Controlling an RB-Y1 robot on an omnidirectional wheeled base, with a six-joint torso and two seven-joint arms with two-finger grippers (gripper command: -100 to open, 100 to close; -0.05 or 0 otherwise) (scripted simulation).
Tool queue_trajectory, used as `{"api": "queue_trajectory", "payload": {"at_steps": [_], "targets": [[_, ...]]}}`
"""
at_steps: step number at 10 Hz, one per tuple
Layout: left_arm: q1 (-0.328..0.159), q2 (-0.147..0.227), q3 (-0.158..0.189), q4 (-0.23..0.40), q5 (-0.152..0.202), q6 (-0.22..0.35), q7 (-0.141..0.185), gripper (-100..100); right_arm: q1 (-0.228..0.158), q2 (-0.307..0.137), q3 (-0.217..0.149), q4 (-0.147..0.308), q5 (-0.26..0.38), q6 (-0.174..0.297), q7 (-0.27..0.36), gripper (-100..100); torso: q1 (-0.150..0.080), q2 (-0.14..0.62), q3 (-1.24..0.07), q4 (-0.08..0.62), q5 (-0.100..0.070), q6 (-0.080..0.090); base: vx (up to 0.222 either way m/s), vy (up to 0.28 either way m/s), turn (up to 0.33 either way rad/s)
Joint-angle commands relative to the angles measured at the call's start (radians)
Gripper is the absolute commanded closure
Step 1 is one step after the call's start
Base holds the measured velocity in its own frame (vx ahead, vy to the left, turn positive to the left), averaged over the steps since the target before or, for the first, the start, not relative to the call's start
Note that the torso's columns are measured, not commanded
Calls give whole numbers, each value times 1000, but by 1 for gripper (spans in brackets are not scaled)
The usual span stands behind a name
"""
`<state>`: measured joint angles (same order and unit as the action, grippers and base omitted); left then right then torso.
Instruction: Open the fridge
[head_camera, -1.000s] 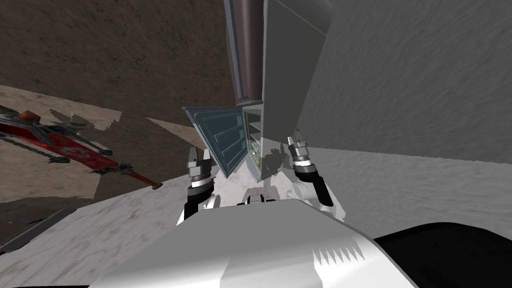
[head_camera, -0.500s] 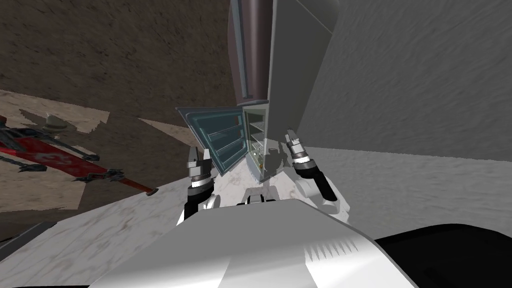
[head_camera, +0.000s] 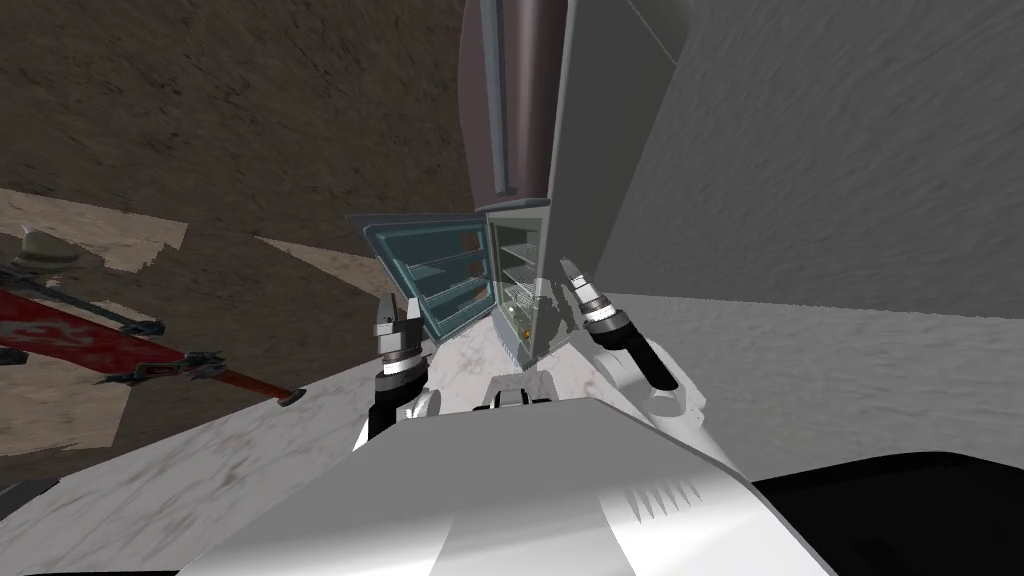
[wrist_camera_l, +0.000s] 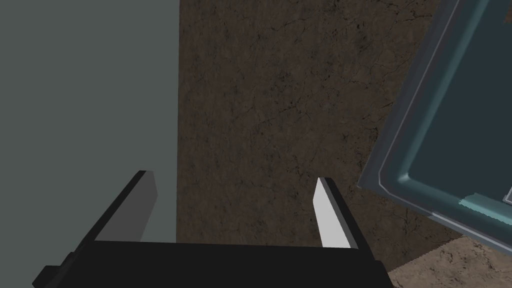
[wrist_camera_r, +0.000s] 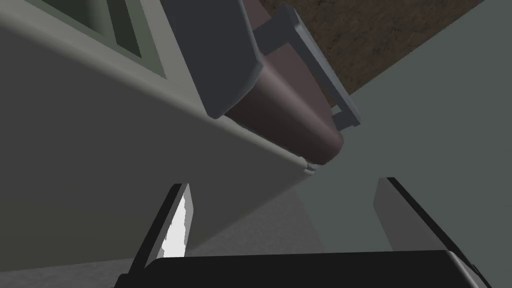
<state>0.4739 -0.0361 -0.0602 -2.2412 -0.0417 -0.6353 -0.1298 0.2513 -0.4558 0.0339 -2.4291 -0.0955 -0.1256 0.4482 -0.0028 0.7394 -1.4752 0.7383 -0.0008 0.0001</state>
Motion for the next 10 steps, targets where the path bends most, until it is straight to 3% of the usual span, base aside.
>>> {"api": "queue_trajectory", "payload": {"at_steps": [1, 4, 5, 6, 7, 8, 9, 10], "targets": [[0, 0, 0, 0, 0, 0, 0, 0, -24, -60, 0, -4, -3, 37, 52, -100, 3, 0, 0, 0, 1, 0, 38, 108, -53], [0, 0, 0, 0, 0, 0, 0, 0, -71, -151, -1, -8, -7, 106, 136, -100, 3, -2, -1, -1, 1, 0, 56, 113, -72], [0, 0, 0, 0, 0, 0, 0, 0, -71, -161, -1, -8, -7, 106, 141, -100, 4, -3, -2, -1, 1, 0, 60, 103, -57], [0, 0, 0, 0, 0, 0, 0, 0, -96, -200, -1, -9, -10, 142, 181, -100, 2, -2, -1, -1, 1, 0, 75, 133, -119], [0, 0, 0, 0, 0, 0, 0, 0, -96, -214, -1, -9, -10, 142, 186, -100, 4, -2, -1, -1, 1, 0, 45, 127, -50], [0, 0, 0, 0, 0, 0, 0, 0, -120, -252, -1, -9, -13, 178, 226, -100, 3, 0, 0, 0, 1, 0, 33, 143, -80], [0, 0, 0, 0, 0, 0, 0, 0, -120, -267, -1, -9, -13, 178, 233, -100, 4, 0, 0, 0, 1, 0, 35, 115, -56], [0, 0, 0, 0, 0, 0, 0, 0, -146, -303, -2, -10, -15, 215, 273, -100, 2, 0, 0, 0, 1, 0, 51, 120, -89]]}}
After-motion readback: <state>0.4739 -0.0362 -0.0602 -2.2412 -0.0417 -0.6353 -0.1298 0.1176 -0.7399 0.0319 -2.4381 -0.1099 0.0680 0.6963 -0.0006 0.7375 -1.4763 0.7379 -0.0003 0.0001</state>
